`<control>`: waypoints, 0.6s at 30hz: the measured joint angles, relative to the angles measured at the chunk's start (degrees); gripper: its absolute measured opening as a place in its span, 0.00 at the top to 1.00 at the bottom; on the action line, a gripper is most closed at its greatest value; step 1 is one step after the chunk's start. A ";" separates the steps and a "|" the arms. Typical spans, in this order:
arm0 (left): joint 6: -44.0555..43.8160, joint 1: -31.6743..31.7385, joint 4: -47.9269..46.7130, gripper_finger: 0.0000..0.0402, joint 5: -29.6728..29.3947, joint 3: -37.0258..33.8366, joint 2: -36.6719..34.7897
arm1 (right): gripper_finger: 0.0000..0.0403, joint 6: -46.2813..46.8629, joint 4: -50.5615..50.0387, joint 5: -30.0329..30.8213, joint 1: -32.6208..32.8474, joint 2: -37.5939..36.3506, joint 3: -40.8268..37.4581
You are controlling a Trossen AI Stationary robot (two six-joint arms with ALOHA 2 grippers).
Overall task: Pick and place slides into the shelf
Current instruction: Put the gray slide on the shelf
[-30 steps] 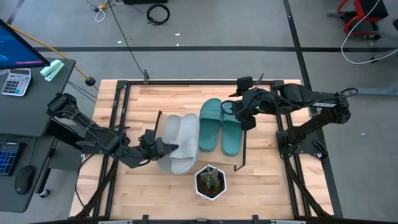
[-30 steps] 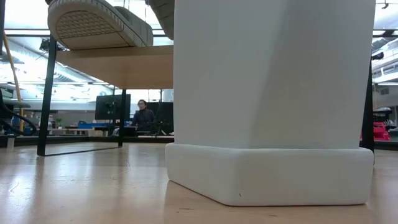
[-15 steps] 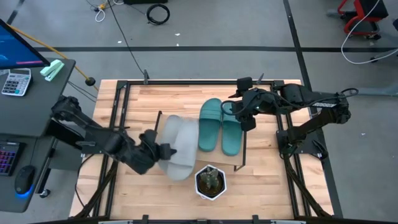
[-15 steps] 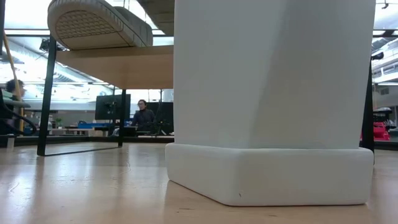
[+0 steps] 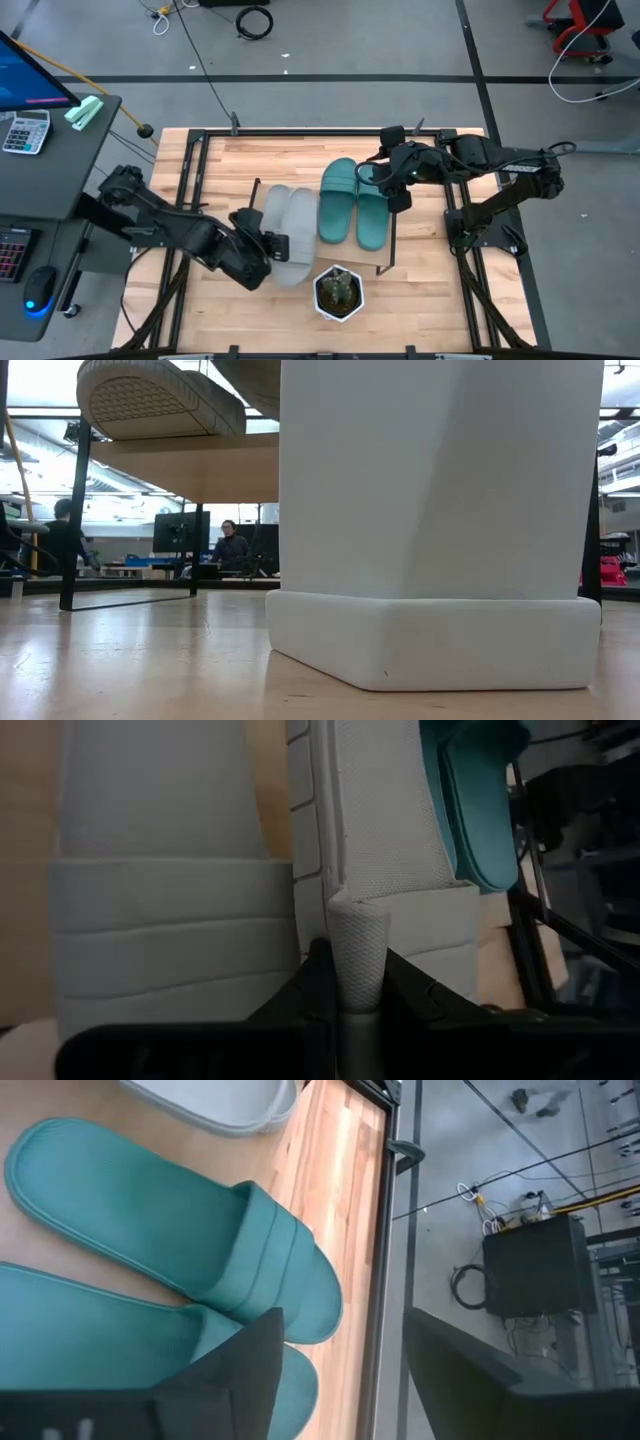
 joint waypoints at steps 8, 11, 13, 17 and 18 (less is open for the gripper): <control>-0.12 0.94 -0.50 0.89 1.02 2.45 3.03 | 0.48 -0.02 0.00 -0.39 0.00 0.00 0.00; -0.74 0.92 -0.86 0.89 1.36 2.47 3.64 | 0.48 -0.01 0.00 -1.55 0.00 0.00 0.00; -1.23 0.90 -2.29 0.89 2.13 2.45 3.89 | 0.48 -0.02 0.00 -1.64 0.01 0.00 0.00; -2.13 1.07 -3.42 0.89 2.08 2.49 4.69 | 0.48 -0.02 0.00 -1.66 0.02 0.00 0.00; -2.32 1.16 -3.40 0.89 2.04 2.51 4.93 | 0.48 -0.03 0.00 -1.72 0.02 0.00 0.00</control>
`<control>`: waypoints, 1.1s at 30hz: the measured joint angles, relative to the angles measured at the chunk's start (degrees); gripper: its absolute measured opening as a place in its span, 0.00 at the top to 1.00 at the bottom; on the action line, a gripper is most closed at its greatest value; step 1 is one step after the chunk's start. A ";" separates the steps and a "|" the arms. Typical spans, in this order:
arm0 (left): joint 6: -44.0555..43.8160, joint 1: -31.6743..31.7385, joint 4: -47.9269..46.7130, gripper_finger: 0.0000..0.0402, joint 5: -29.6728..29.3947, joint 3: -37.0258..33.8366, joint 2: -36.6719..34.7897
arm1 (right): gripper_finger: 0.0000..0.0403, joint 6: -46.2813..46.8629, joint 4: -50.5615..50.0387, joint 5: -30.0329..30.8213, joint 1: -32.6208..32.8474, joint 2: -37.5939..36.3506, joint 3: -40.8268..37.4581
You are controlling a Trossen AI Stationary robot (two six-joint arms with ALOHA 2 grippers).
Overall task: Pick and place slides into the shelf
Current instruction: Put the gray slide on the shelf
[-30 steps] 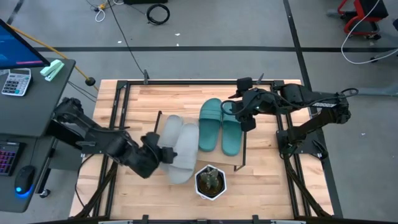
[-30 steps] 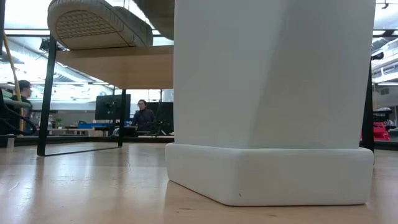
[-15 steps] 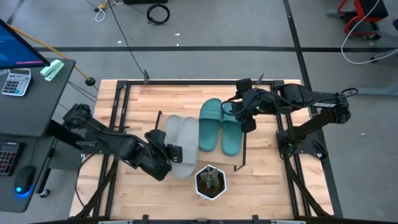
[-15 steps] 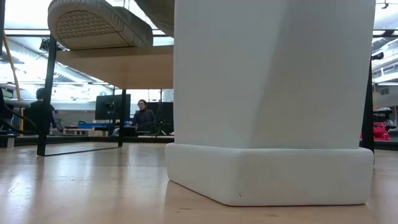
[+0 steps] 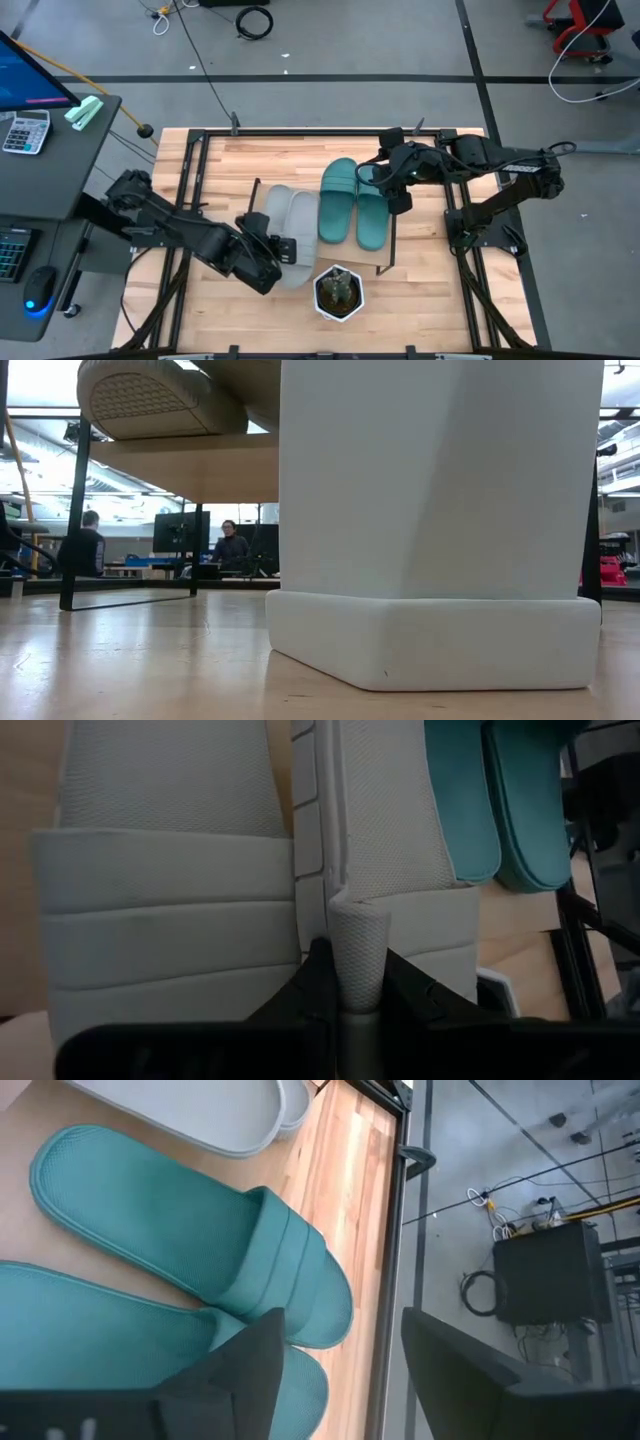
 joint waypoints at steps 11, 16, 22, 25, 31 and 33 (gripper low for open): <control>0.53 1.07 4.38 0.89 -1.19 -0.06 0.83 | 0.50 -0.41 0.00 -1.41 0.00 0.00 0.00; 0.38 1.03 4.35 0.89 -1.42 -0.08 0.85 | 0.51 -0.47 0.00 -1.41 0.00 0.00 0.00; 0.78 0.90 2.72 0.89 0.49 -0.07 1.07 | 0.52 -0.52 0.00 -2.42 0.00 0.00 0.00; 0.13 0.09 0.31 0.89 1.51 -0.02 1.27 | 0.52 -0.50 0.00 -2.48 -0.02 0.00 0.00; -2.75 -2.16 -3.65 0.89 3.08 0.01 0.73 | 0.52 -0.50 -0.01 -2.48 -0.01 0.00 0.00; -3.51 -2.76 -4.09 0.89 3.31 -0.03 0.18 | 0.52 -0.50 -0.02 -2.48 0.00 0.00 0.00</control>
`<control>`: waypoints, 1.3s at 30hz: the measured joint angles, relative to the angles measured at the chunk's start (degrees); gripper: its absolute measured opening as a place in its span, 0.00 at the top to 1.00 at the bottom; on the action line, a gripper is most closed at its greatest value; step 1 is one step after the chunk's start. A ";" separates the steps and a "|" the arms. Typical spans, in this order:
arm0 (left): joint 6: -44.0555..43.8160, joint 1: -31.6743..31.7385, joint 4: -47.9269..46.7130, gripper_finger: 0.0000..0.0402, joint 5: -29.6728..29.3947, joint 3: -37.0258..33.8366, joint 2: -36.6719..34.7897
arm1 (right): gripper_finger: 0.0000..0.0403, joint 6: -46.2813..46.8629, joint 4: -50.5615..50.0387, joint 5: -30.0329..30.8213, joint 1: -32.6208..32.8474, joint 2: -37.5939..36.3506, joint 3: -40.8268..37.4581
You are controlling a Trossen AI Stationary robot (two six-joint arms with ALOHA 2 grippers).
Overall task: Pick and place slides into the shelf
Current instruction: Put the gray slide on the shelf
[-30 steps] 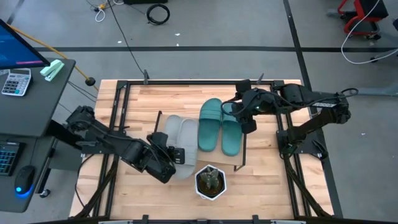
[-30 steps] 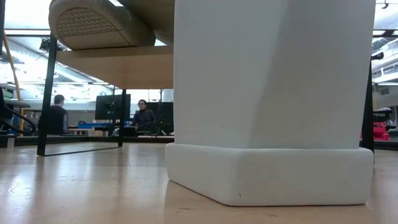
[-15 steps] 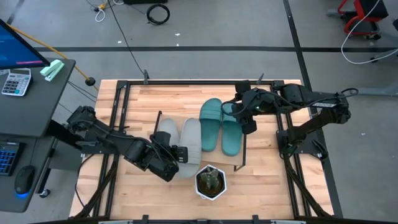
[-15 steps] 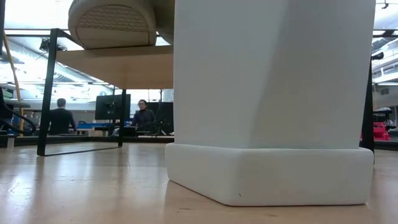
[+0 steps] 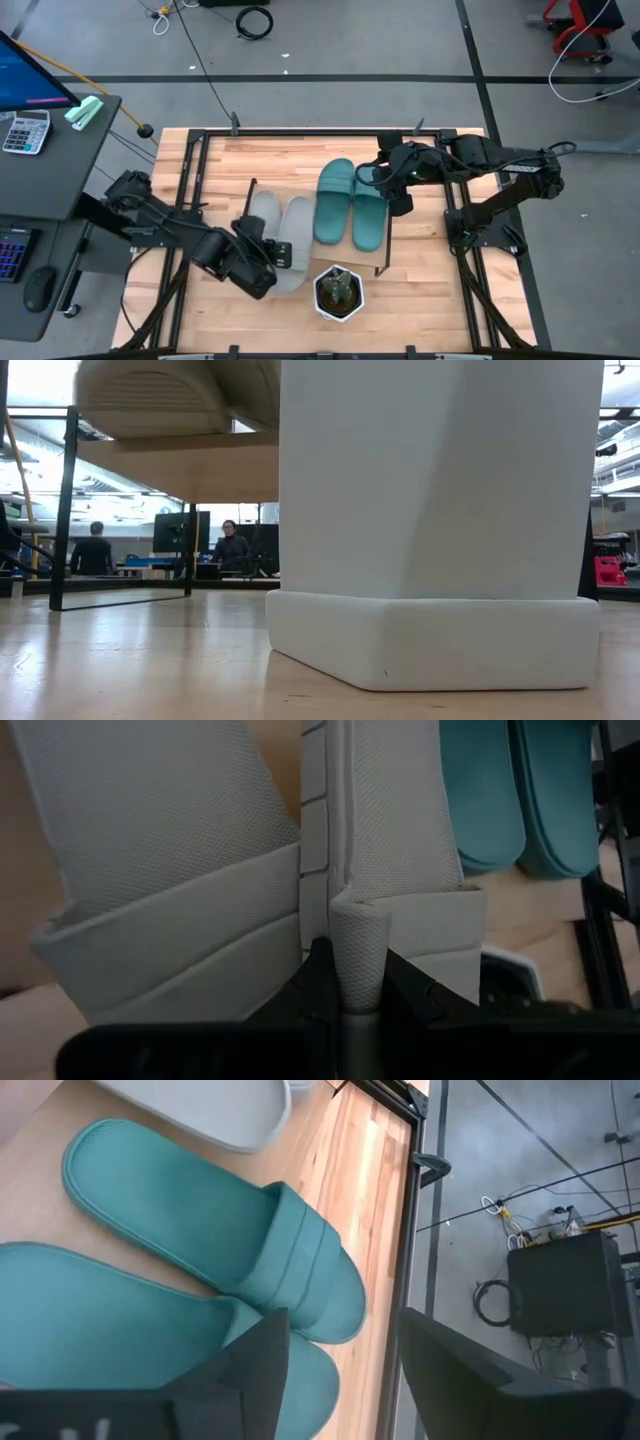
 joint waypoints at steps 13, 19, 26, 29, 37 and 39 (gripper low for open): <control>6.38 0.97 -11.97 0.89 -3.66 10.94 -1.59 | 0.53 0.14 0.02 0.02 0.00 0.02 -0.02; 5.43 1.74 -10.82 0.89 -4.93 12.08 -0.87 | 0.54 0.68 0.02 0.02 0.00 0.02 -0.02; 1.05 1.45 -8.09 0.89 -4.76 11.99 2.68 | 0.54 1.51 0.02 0.02 0.00 0.02 -0.02; -0.78 1.36 -7.66 0.89 -4.76 11.99 3.90 | 0.54 1.51 0.02 0.02 0.00 0.02 -0.02; -6.94 -0.53 -7.43 0.89 -4.96 11.99 6.05 | 0.54 1.48 0.01 0.02 0.00 0.02 -0.02; -7.94 -0.94 -7.34 0.89 -5.01 11.99 6.22 | 0.54 1.23 0.00 0.02 0.00 0.02 -0.02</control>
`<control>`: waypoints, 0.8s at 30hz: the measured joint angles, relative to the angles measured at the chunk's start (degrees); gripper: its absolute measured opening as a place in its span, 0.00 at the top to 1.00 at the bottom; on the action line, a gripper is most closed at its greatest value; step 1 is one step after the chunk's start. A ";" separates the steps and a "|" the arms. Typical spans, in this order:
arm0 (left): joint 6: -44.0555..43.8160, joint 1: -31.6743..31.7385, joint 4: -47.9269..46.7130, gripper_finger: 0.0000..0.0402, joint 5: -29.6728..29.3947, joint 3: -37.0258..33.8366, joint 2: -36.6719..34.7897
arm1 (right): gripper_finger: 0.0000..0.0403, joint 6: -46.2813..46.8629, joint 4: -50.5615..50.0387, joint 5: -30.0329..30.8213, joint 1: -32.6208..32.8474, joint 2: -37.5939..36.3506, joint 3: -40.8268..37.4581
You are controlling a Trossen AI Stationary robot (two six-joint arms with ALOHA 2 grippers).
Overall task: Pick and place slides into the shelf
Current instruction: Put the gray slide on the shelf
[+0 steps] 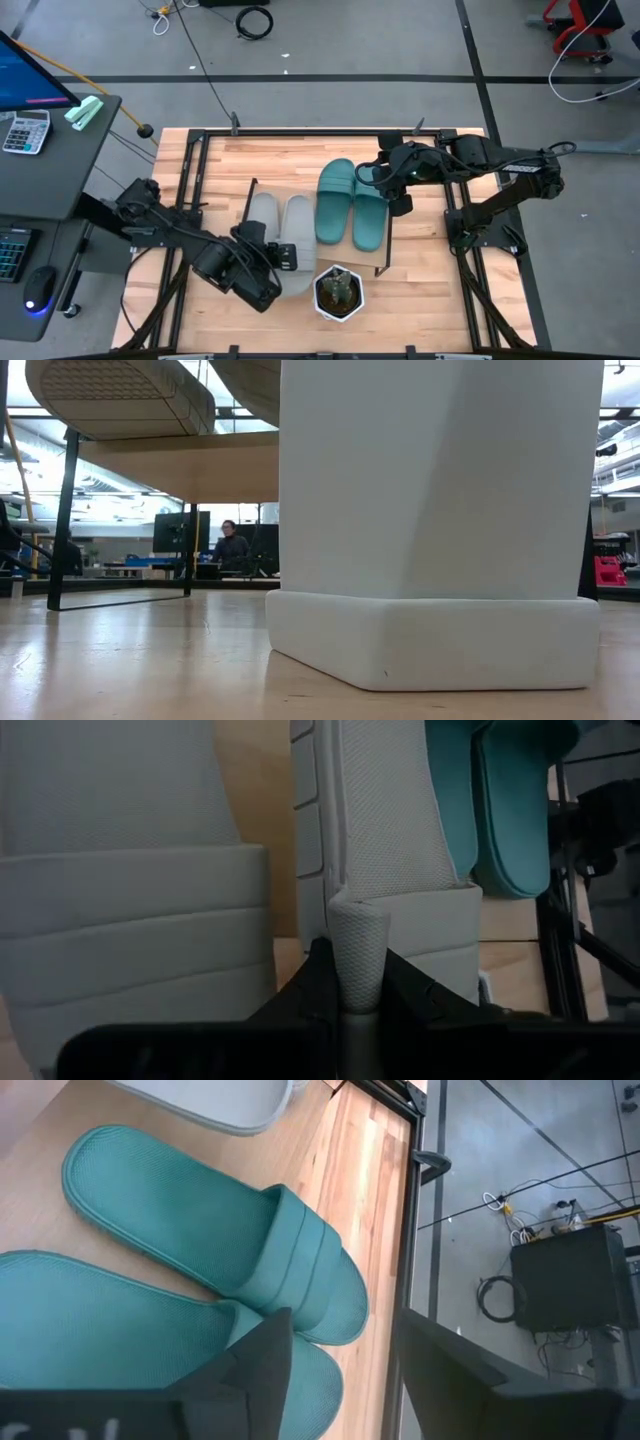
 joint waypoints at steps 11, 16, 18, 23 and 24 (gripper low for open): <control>0.03 0.23 1.62 0.89 0.42 0.02 2.52 | 0.55 -0.74 -0.01 -0.48 -0.01 0.00 0.00; 0.07 0.12 1.65 0.89 1.80 -0.64 2.88 | 0.55 -0.74 -0.46 -0.97 0.00 0.00 0.00; -0.06 0.16 1.33 0.89 1.60 -1.25 2.88 | 0.56 -0.70 -0.46 -1.30 -0.01 0.00 0.00; -0.04 0.27 1.31 0.89 0.97 -1.49 2.88 | 0.56 -0.68 -0.64 -1.36 0.00 0.00 0.00; -0.06 0.45 1.29 0.89 0.72 -1.49 2.88 | 0.56 -0.66 -0.64 -1.36 0.00 0.00 0.00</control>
